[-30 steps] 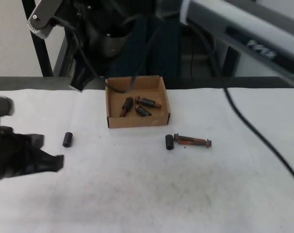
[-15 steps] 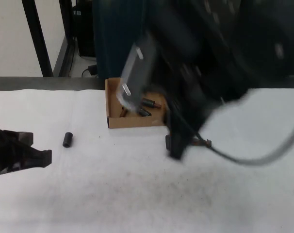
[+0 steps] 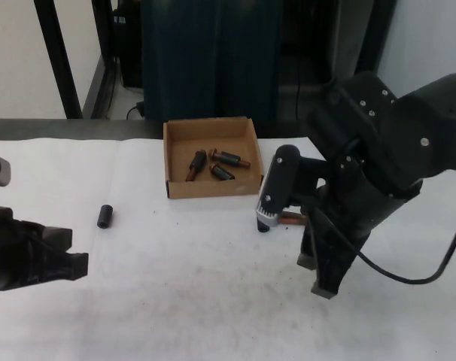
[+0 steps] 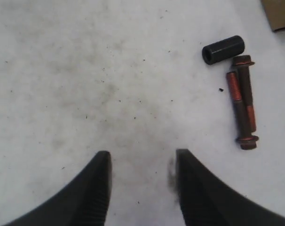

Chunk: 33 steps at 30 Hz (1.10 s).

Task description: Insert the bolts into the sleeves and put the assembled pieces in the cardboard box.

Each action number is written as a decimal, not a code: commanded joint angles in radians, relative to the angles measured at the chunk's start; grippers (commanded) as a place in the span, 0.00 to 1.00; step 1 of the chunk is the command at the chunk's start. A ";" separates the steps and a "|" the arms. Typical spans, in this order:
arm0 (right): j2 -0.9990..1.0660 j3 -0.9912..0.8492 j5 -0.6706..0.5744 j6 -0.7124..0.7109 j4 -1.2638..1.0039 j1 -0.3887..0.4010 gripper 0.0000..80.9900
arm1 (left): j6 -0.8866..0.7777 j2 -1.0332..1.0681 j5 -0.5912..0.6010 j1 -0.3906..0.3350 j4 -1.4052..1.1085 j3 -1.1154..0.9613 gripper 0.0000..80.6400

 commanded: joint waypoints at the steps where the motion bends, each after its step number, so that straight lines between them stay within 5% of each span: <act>1: 0.028 -0.023 -0.049 -0.103 -0.006 -0.031 0.52 | -0.035 0.026 0.026 0.000 0.007 -0.012 0.00; 13: 0.228 -0.189 -0.091 -0.289 -0.006 -0.145 0.50 | -0.034 0.043 0.060 0.000 0.002 -0.007 0.00; 21: 0.322 -0.296 -0.055 -0.301 -0.006 -0.198 0.25 | -0.034 0.043 0.060 0.000 -0.083 0.047 0.00; 33: 0.338 -0.304 -0.093 -0.299 -0.004 -0.203 0.25 | -0.047 0.043 0.060 0.000 -0.090 0.046 0.00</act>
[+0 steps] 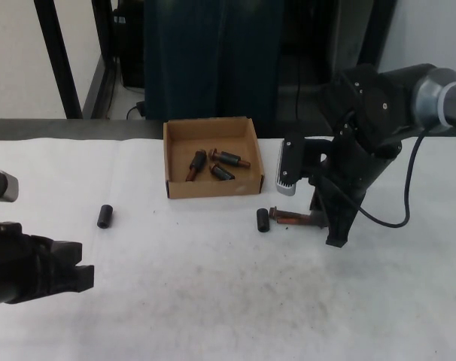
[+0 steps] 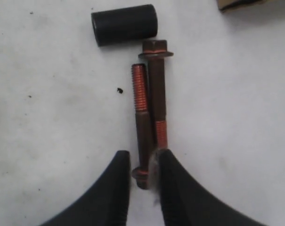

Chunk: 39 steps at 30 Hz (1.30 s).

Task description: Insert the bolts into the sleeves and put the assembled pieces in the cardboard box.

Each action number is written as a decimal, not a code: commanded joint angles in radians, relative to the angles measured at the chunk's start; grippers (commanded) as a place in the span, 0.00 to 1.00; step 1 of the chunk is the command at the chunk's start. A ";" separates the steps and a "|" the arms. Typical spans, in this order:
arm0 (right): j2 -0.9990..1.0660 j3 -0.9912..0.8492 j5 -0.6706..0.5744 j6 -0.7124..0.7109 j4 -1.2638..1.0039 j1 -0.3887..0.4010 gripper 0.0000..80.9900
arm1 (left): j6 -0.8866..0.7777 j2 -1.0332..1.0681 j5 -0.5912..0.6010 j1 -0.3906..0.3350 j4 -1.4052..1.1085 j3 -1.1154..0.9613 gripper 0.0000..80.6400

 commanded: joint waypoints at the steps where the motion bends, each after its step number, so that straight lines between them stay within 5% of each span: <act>1: 0.000 -0.011 -0.061 -0.009 0.001 -0.003 0.25 | -0.007 -0.001 0.005 0.000 -0.013 0.000 0.00; 26: 0.078 -0.011 -0.007 -0.053 -0.120 -0.003 0.25 | -0.021 -0.001 0.005 0.000 -0.046 0.000 0.00; 31: 0.081 -0.011 0.029 -0.053 -0.113 -0.001 0.00 | -0.029 -0.001 0.005 0.000 -0.046 0.000 0.00; 39: 0.081 -0.019 0.041 -0.056 -0.015 0.005 0.00 | -0.029 -0.001 0.005 0.000 -0.046 0.000 0.00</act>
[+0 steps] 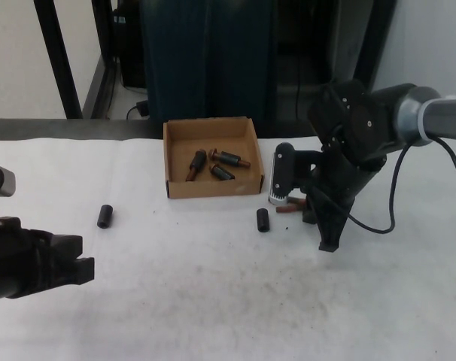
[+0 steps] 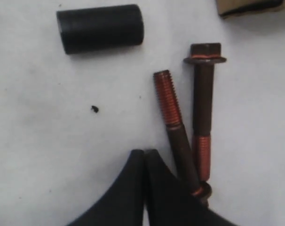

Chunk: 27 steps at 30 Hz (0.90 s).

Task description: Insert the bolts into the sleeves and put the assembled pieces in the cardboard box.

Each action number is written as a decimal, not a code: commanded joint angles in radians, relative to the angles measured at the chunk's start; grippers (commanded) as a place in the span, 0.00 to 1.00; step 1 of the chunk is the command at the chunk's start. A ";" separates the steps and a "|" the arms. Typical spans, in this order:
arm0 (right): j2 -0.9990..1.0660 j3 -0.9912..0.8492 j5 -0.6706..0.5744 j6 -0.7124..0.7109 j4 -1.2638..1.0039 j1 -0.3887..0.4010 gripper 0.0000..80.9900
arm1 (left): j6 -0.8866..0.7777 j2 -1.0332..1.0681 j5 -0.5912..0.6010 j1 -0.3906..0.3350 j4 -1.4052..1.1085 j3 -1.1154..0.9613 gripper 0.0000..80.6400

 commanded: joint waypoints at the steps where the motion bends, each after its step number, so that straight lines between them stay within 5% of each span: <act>1: 0.002 -0.017 0.011 -0.004 0.126 0.009 0.00 | -0.002 -0.001 0.005 0.000 -0.015 0.000 0.00; 11: -0.055 -0.209 -0.163 0.213 0.377 0.036 0.00 | -0.002 -0.001 0.005 0.000 -0.015 0.000 0.00; 27: 0.092 -0.375 -0.025 0.121 0.295 0.020 0.00 | -0.025 -0.001 0.005 0.000 -0.015 0.000 0.00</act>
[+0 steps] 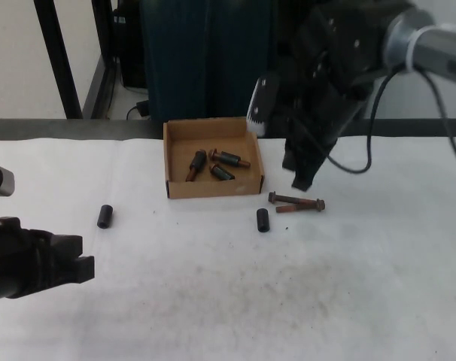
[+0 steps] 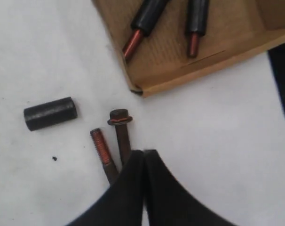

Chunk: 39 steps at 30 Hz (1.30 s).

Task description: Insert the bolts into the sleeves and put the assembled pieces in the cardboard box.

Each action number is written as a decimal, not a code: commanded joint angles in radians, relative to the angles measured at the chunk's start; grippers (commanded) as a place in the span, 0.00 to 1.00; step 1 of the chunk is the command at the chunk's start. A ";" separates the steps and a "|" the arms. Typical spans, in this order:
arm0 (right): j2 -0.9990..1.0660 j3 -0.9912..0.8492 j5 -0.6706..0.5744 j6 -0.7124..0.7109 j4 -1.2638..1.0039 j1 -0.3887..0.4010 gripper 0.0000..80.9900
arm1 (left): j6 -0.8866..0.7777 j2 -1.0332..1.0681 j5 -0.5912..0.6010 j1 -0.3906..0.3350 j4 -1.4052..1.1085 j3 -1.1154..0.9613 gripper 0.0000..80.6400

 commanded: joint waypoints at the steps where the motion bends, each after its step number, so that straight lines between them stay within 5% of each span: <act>1: 0.074 -0.005 0.027 -0.037 0.017 -0.007 0.00 | -0.008 -0.001 0.005 0.000 -0.015 0.000 0.00; 8: 0.083 -0.007 -0.029 -0.021 0.003 -0.006 0.01 | -0.008 -0.001 0.005 0.000 -0.015 0.000 0.00; 16: 0.083 -0.007 -0.014 -0.037 -0.016 -0.006 0.32 | -0.029 -0.001 0.005 0.000 -0.015 0.000 0.00; 39: 0.085 0.075 -0.022 -0.143 -0.089 -0.006 0.32 | -0.029 -0.001 0.005 0.000 -0.015 0.000 0.00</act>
